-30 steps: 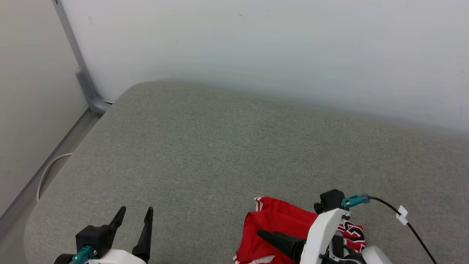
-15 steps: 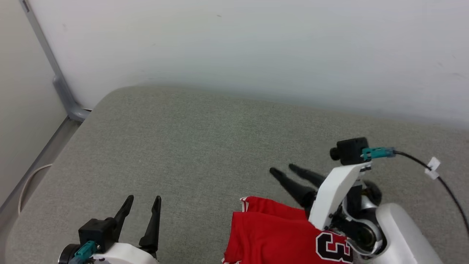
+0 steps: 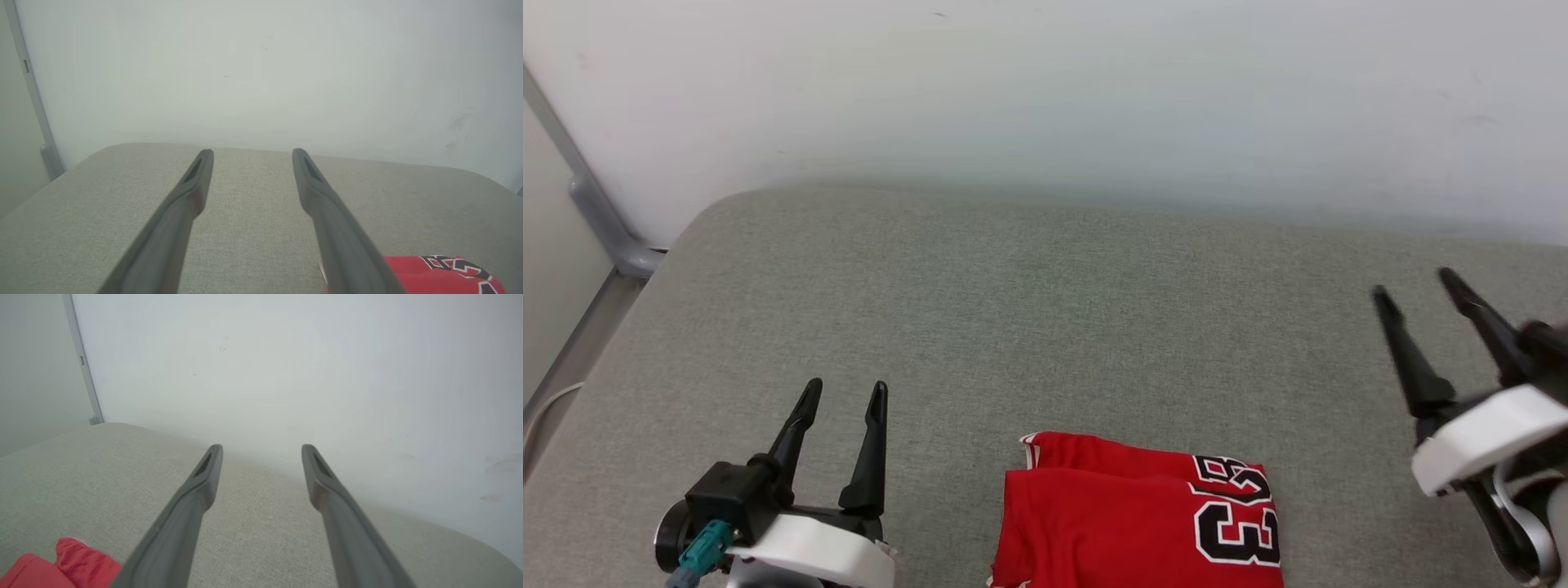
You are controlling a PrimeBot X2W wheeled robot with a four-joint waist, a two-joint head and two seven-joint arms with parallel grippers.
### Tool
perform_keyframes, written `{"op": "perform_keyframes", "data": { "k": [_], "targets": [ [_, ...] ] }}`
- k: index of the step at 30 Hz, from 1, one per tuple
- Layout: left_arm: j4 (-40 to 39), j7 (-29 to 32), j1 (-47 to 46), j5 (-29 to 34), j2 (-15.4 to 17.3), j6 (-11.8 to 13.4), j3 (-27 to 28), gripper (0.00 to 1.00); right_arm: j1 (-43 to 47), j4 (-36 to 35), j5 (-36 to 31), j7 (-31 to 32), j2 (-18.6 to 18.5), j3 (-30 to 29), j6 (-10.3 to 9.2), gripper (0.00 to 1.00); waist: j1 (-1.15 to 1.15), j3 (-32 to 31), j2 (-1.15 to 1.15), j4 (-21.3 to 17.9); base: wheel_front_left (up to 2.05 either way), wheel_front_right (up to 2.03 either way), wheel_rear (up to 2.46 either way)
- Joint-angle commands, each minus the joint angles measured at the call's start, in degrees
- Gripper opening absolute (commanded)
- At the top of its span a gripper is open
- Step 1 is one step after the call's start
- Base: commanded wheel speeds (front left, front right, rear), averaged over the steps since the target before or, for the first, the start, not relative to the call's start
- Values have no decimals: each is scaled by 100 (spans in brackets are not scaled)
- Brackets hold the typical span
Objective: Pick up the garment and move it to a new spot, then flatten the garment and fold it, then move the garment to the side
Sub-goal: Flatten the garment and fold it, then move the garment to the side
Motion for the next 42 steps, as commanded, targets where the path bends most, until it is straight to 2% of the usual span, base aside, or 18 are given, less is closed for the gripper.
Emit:
{"op": "perform_keyframes", "data": {
  "k": [1, 3, 8, 15, 26, 29, 33, 39, 42],
  "targets": [
    [-64, -11, 117, 113, -100, -95, 93, 100, 239, -84, -104, -234, 73, -252, -4, 100, 0, 25, 0, -49, 0, 0, 0],
    [-86, -11, 180, 252, -195, -211, 209, 100, 487, -188, -277, -502, 147, -507, -4, 100, 0, 42, 0, -80, 0, 0, 0],
    [-107, -11, 381, 604, -429, -476, 428, 100, 1088, -340, -441, -961, 633, -1104, -4, 100, 0, 74, 0, -151, 0, 0, 0],
    [-33, -12, 555, 1079, -709, -818, 712, 100, 1530, -307, -597, -1233, 1119, -1246, -4, 100, 0, 75, 0, -164, 0, 0, 0],
    [52, -12, 582, 1564, -1062, -1214, 1049, 100, 1546, -266, -489, -1115, 1271, -1232, -4, 100, 0, 58, 0, -103, 0, 0, 0],
    [69, -12, 566, 1632, -1139, -1282, 1107, 100, 1601, -308, -454, -946, 1195, -1151, -4, 100, 0, 90, 0, -75, 0, 0, 0],
    [124, -12, 532, 1721, -1200, -1362, 1150, 100, 1596, -395, -142, -109, 1025, -847, -5, 100, 0, 168, 0, -40, 0, 0, 0],
    [175, -12, 422, 1813, -1281, -1427, 1203, 100, 1743, -715, 446, 2201, 663, -373, -3, 100, 0, 328, 0, 17, 0, 0, 0],
    [201, -12, 351, 1837, -1320, -1463, 1202, 100, 1826, -916, 696, 3273, 741, -384, -3, 100, 0, 443, 0, 83, 0, 0, 0]
  ]
}}
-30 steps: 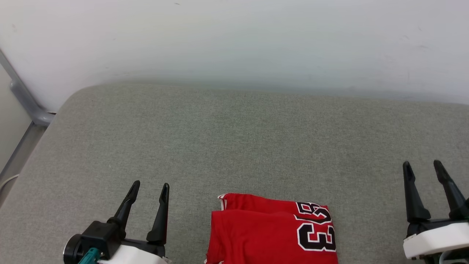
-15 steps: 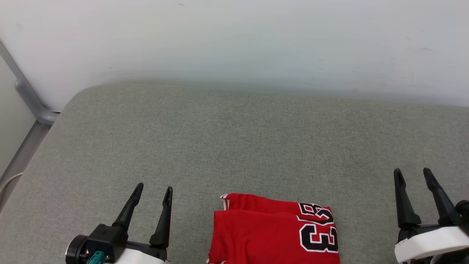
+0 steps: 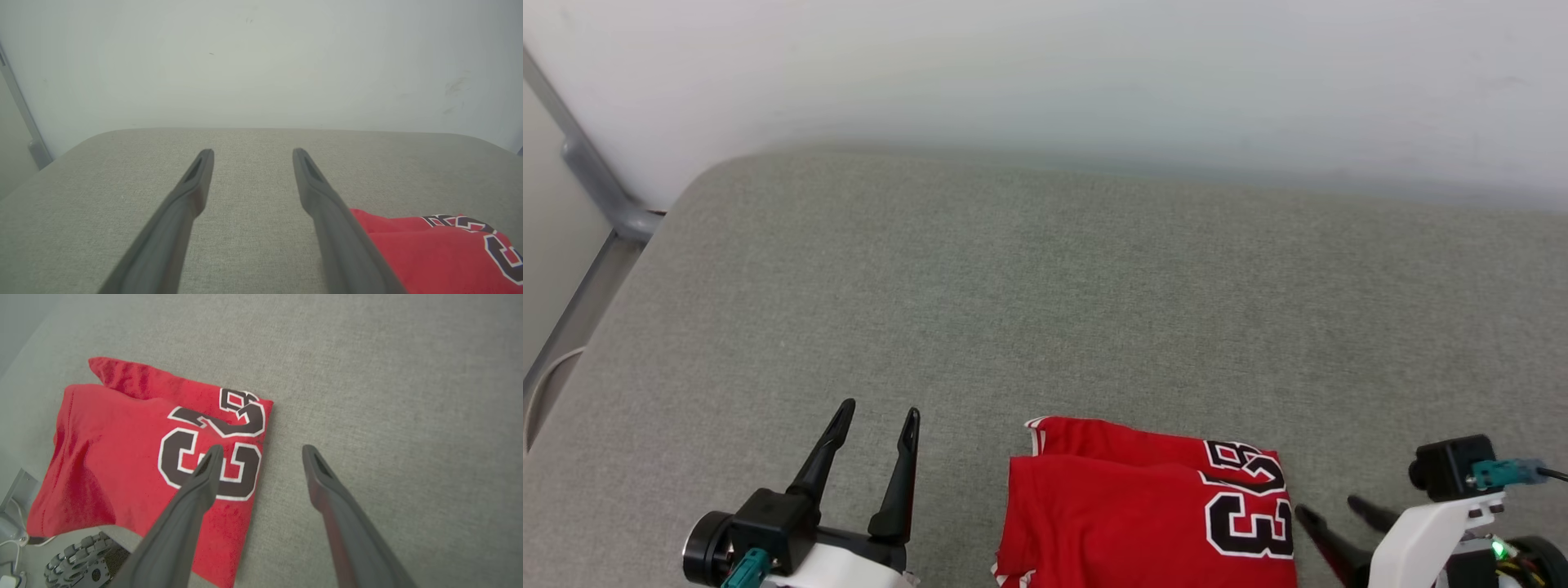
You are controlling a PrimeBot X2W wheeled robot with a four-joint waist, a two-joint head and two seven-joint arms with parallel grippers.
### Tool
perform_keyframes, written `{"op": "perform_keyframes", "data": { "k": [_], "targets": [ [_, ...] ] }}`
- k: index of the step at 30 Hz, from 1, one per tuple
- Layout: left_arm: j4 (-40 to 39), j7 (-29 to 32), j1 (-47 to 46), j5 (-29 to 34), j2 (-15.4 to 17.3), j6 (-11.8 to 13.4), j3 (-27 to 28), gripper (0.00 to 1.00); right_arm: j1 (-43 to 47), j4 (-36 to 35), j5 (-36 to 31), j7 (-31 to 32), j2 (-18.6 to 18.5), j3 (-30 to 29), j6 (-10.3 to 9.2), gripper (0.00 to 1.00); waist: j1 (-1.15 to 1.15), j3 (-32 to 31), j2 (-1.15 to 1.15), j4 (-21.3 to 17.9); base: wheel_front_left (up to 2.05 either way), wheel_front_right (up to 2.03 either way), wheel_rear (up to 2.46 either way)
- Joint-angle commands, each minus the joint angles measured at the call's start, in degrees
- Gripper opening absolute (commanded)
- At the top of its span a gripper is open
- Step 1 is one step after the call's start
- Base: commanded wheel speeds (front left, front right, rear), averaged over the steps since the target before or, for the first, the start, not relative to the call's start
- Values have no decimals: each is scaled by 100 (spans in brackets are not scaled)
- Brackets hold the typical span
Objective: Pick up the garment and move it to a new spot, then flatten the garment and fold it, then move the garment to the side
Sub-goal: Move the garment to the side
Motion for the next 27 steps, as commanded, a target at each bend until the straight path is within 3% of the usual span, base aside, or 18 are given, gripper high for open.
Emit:
{"op": "perform_keyframes", "data": {
  "k": [1, 4, 10, 22, 23, 24, 27],
  "targets": [
    [17, -12, -120, 34, -34, -33, 1, 100, 114, -140, 131, 618, 72, -25, -3, 100, 0, 116, 0, 85, 0, 0, 0],
    [37, -12, -178, 43, -68, -52, -5, 100, 161, -261, 42, 1396, 135, -81, -2, 100, 0, 245, 0, 175, 0, 0, 0],
    [74, -12, -328, 76, -120, -70, -19, 100, -41, -149, -188, 2076, 374, -152, -2, 100, 0, 469, 0, 344, 0, 0, 0],
    [183, -12, -583, 111, -173, -84, -82, 100, -384, 772, -580, 2278, 641, 171, -2, 100, 0, 770, 0, 665, 0, 0, 0],
    [189, -12, -594, 107, -172, -84, -93, 100, -390, 871, -593, 2267, 649, 211, -2, 96, 0, 774, 0, 677, 0, 0, 0],
    [211, -12, -594, 98, -164, -85, -108, 100, -393, 1029, -611, 2199, 664, 282, -2, 0, 0, 767, 0, 692, 0, 0, 0],
    [246, -12, -565, 98, -149, -84, -99, 100, -458, 1119, -559, 2031, 631, 358, -3, 0, 0, 709, 0, 676, 0, 0, 0]
  ]
}}
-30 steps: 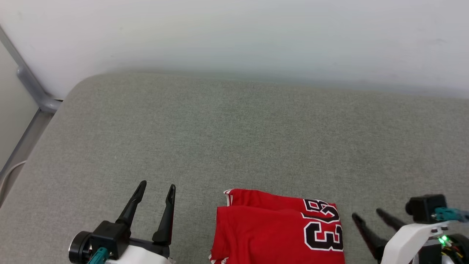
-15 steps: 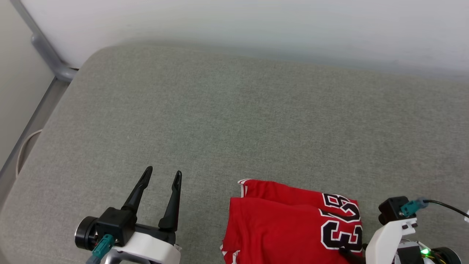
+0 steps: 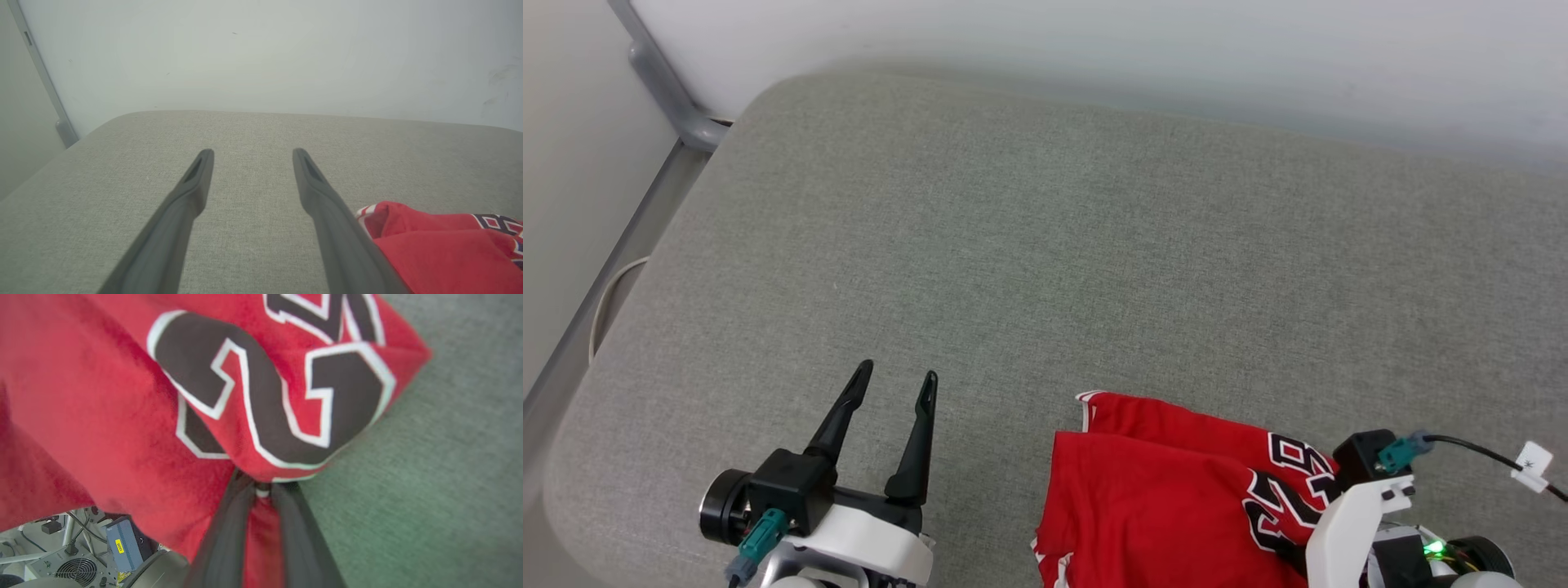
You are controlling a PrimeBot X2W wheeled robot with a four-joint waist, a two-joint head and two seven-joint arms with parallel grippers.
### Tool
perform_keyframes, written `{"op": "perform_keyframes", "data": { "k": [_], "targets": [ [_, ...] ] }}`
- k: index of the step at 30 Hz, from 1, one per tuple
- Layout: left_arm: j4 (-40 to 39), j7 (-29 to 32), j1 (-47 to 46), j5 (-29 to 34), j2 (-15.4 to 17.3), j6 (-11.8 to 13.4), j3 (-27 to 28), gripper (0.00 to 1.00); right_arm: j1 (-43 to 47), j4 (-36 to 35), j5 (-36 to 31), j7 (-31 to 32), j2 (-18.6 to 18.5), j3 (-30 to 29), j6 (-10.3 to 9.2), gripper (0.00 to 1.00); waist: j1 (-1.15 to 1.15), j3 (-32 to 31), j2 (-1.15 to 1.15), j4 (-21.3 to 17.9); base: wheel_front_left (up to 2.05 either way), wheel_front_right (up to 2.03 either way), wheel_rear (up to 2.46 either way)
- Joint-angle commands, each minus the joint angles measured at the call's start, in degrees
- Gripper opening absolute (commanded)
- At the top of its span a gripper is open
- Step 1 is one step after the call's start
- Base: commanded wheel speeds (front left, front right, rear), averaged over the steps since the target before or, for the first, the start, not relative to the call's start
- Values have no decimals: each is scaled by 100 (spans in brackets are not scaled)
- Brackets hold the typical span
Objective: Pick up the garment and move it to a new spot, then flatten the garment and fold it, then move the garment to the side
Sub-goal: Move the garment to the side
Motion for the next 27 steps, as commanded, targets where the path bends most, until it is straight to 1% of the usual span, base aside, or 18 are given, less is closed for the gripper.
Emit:
{"op": "perform_keyframes", "data": {
  "k": [1, 4, 7, 9, 11, 14, 17, 19, 23, 27],
  "targets": [
    [9, -12, 2, 5, 9, -9, 17, 100, 3, 178, 21, -60, 19, 108, -5, 0, 0, -54, 0, -37, 0, 0, 0],
    [9, -12, 73, 25, 14, -9, 14, 100, -138, 97, -21, -301, -153, 149, -7, 0, 0, -143, 0, -131, 0, 0, 0],
    [-23, -12, 83, 38, 36, -9, -11, 100, -311, -92, -164, -560, -442, 194, -8, 0, 0, -237, 0, -266, 0, 0, 0],
    [-67, -12, 87, 43, 40, -10, -25, 100, -329, -215, -203, -601, -623, 354, -7, 0, 0, -281, 0, -384, 0, 0, 0],
    [-102, -12, 98, 35, 29, -10, -58, 100, -398, -388, -200, -586, -887, 470, -7, 0, 0, -305, 0, -516, 0, 0, 0],
    [-157, -12, 72, 64, 61, -10, -154, 100, -509, -647, -330, -587, -1471, 665, -7, 0, 0, -299, 0, -733, 0, 0, 0],
    [-252, -12, -64, 70, 87, -10, -289, 100, -606, -827, -315, -602, -2035, 815, -7, 0, 0, -193, 0, -970, 0, 0, 0],
    [-286, -12, -127, 84, 118, -10, -426, 100, -680, -900, -320, -630, -2485, 884, -9, 0, 0, -115, 0, -1121, 0, 0, 0],
    [-351, -12, -318, 47, 153, -10, -673, 100, -833, -910, -330, -858, -3317, 1050, -7, 0, 0, 82, 0, -1431, 0, 0, 0],
    [-488, -12, -482, 76, 206, -10, -860, 100, -1084, -727, -242, -1182, -3897, 1041, -7, 0, 0, 376, 0, -1799, 0, 0, 0]
  ]
}}
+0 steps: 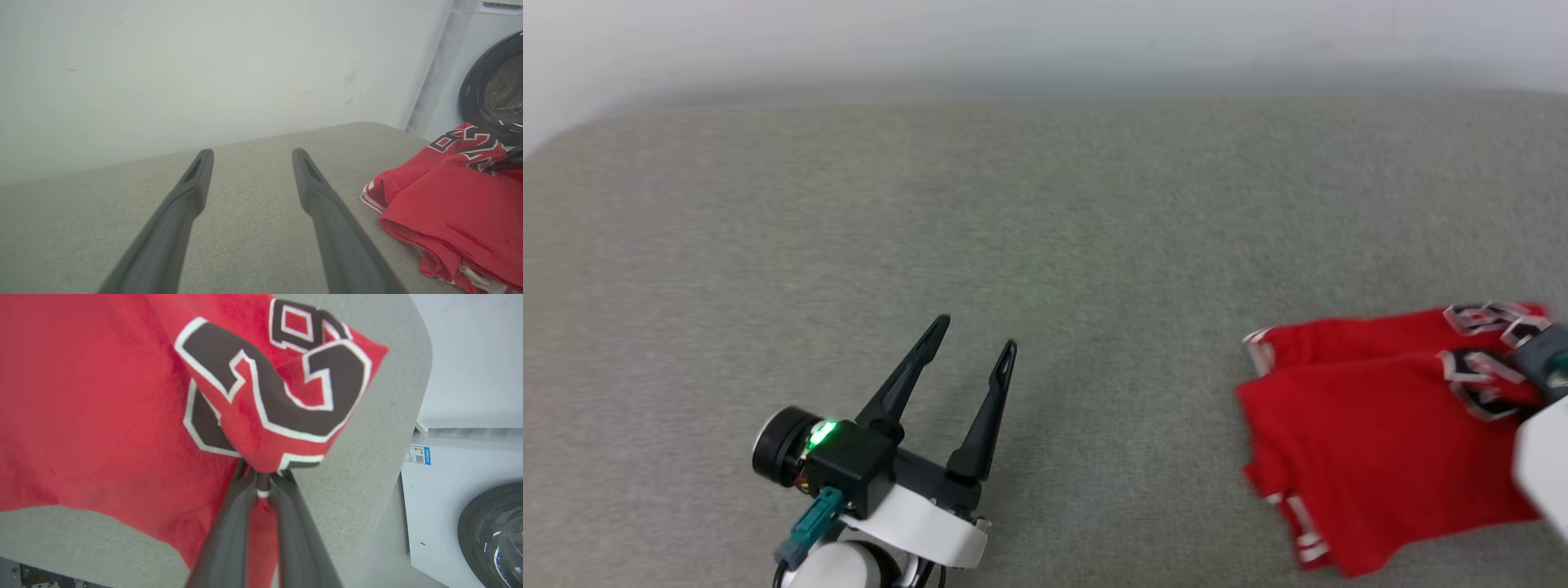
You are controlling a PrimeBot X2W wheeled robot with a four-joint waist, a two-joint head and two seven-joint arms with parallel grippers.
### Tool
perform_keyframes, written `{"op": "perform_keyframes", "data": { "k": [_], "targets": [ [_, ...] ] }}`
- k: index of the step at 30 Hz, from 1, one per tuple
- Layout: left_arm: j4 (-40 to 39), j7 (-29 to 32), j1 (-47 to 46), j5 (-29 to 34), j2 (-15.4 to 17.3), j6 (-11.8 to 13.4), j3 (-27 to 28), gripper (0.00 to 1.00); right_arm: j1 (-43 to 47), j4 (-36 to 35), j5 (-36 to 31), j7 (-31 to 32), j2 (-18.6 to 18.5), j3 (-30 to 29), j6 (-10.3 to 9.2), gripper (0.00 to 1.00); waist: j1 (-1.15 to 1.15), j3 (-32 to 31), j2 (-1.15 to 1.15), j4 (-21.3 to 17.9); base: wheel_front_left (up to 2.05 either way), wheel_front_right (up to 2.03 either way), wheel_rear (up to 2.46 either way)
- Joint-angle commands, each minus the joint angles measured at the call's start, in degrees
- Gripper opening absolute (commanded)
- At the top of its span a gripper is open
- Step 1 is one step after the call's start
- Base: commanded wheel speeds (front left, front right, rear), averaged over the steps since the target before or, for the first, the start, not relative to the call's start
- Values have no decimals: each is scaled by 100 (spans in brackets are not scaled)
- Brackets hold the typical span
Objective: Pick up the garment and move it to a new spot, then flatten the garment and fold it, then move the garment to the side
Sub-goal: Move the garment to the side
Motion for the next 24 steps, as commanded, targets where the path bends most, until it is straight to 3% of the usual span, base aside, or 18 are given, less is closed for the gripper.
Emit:
{"op": "perform_keyframes", "data": {
  "k": [1, 6, 11, 24],
  "targets": [
    [-75, -12, -163, 44, 62, -10, -67, 100, -210, 113, -51, -160, -293, 7, -11, 0, -1, 384, 0, -382, 0, 0, 0],
    [-208, -12, -554, 91, 222, -10, -422, 100, -603, 756, -129, -796, -713, -187, -10, 0, -1, 921, 0, -756, 0, 0, 0],
    [-340, -12, -1102, 113, 402, -9, -669, 100, -993, 1568, -279, -1464, -855, -427, -10, 0, -1, 1503, 0, -1010, 0, 0, 0],
    [-1011, 402, -2332, 195, 774, -10, -984, 100, -2145, 3758, -931, -2884, -363, -1752, -11, 0, -1, 2598, 0, -1114, 0, 0, 0]
  ]
}}
